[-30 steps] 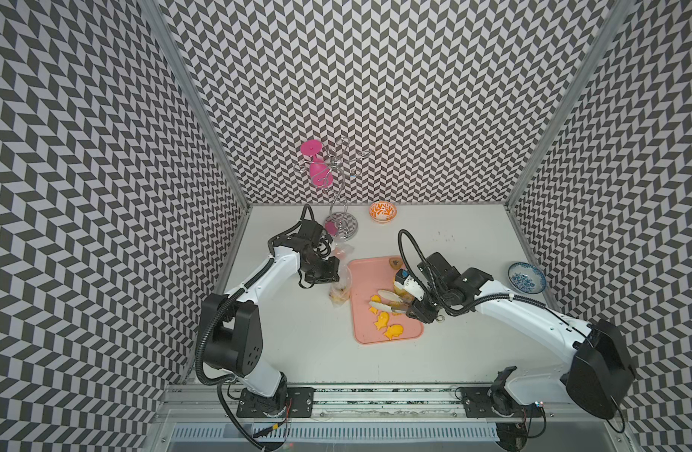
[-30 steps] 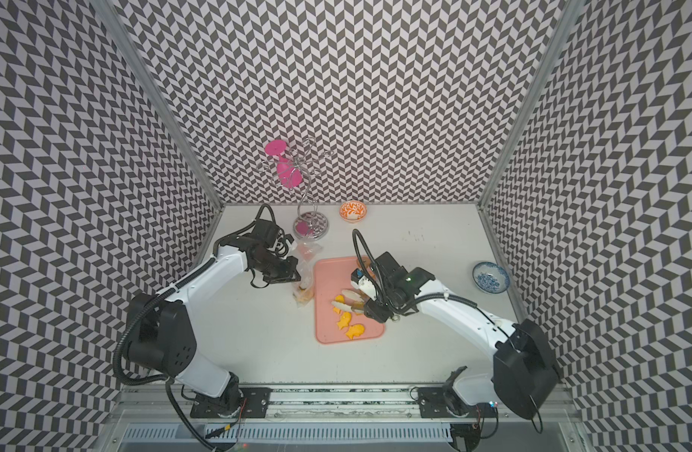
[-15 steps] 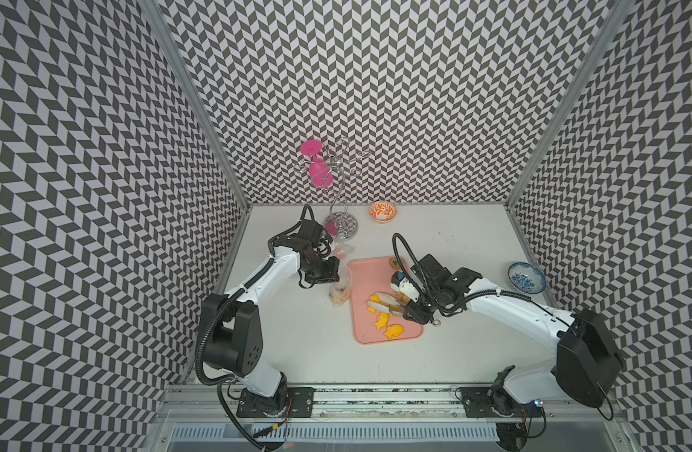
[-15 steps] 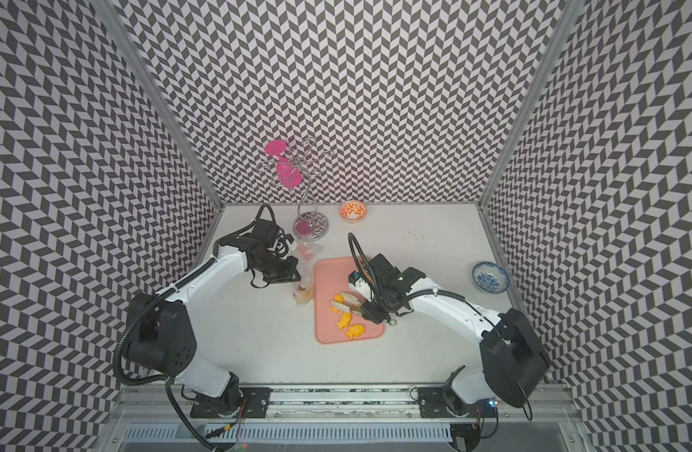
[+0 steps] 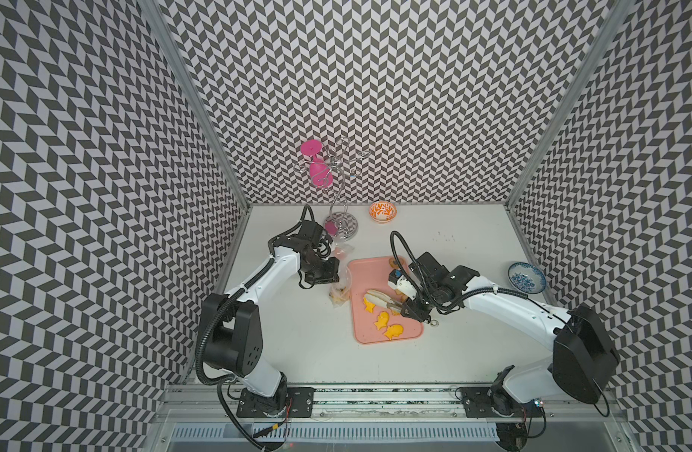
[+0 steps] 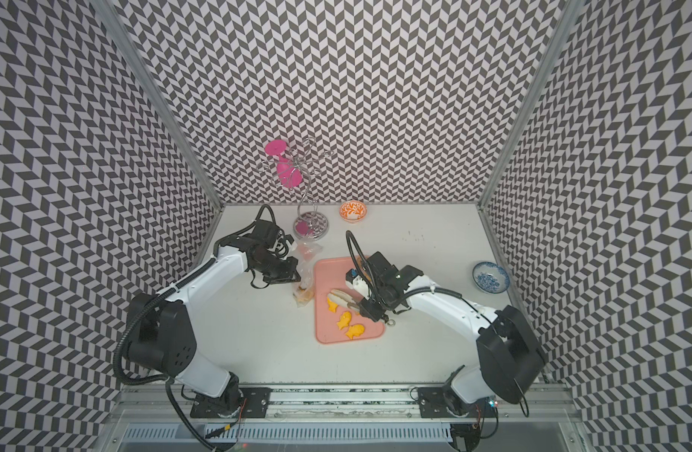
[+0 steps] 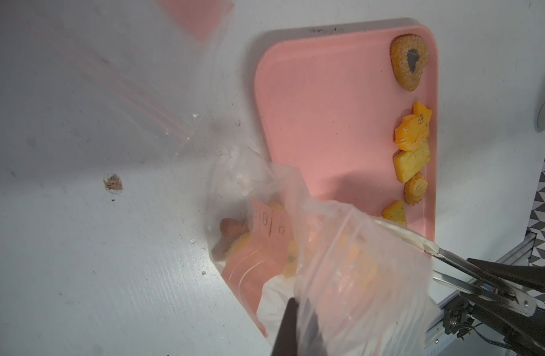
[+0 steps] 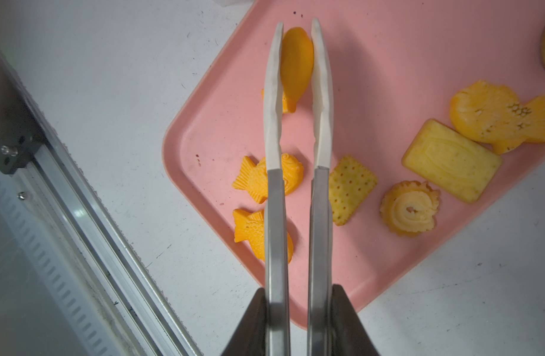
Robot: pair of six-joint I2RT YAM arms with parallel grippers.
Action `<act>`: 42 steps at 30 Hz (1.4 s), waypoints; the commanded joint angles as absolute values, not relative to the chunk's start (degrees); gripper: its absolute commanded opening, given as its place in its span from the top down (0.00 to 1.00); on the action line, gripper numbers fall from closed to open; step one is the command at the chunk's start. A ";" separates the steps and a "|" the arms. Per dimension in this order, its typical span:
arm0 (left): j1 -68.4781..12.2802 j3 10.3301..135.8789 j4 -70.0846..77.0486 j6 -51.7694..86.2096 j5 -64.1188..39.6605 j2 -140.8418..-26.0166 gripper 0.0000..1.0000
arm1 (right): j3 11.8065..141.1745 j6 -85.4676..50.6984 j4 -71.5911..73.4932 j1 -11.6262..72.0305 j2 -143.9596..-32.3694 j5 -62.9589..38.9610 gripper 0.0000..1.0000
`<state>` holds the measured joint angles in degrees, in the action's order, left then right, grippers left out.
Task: Put the cookies into a resealable bag to prevent moisture
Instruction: Pick up the cookie from the tray, then place the cookie in the ziploc bag.
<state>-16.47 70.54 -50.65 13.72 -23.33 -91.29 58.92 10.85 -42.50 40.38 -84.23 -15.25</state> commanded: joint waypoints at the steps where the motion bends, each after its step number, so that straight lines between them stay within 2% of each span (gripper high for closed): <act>1: -16.80 70.36 -50.11 13.01 -22.95 -90.83 1.00 | 61.27 10.00 -38.99 40.70 -82.21 -18.12 0.77; 15: -16.81 71.21 -50.01 13.03 -23.38 -91.14 1.00 | 66.14 9.37 -40.44 35.67 -77.36 -20.37 0.81; 22: -16.96 71.89 -50.62 12.93 -23.33 -90.97 1.00 | 69.99 5.83 -34.68 34.29 -76.19 -28.09 0.81; 27: -16.96 72.45 -51.07 13.22 -23.46 -90.53 1.00 | 69.65 3.10 -28.46 34.53 -77.67 -33.56 0.81; 42: -16.25 73.10 -52.38 13.72 -24.12 -88.77 1.00 | 69.86 6.84 -29.61 35.95 -83.32 -33.01 0.77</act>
